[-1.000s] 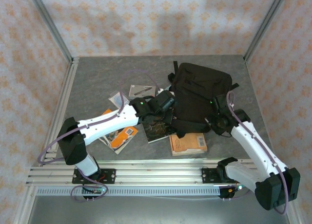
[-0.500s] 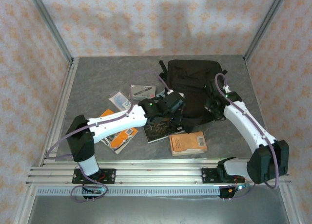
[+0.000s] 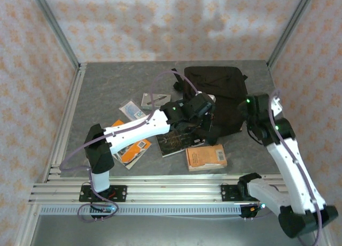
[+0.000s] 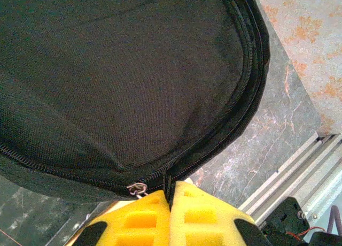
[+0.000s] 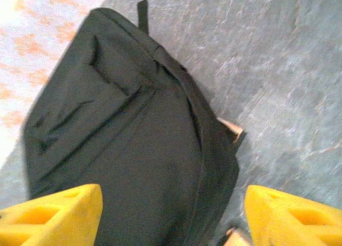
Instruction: Pack books, pencil case, and school supplies into a backpack
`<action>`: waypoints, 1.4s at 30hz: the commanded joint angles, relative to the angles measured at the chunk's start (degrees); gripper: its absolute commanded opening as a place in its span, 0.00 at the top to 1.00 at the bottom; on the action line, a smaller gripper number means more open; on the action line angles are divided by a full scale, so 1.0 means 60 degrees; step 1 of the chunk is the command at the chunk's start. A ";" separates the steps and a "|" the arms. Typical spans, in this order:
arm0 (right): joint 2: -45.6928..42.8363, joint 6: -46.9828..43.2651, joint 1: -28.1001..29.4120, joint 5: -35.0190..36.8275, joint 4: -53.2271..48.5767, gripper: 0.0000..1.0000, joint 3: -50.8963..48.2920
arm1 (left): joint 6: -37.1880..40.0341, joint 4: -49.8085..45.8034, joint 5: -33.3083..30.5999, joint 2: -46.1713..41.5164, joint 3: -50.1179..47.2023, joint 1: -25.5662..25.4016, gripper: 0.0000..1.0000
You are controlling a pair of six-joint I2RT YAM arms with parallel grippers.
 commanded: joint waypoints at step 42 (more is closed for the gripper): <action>-0.0118 0.2983 0.0188 -0.2187 0.0290 1.00 -0.3100 | 0.0503 -0.0719 -0.1394 -0.1125 -0.1014 0.0008 1.00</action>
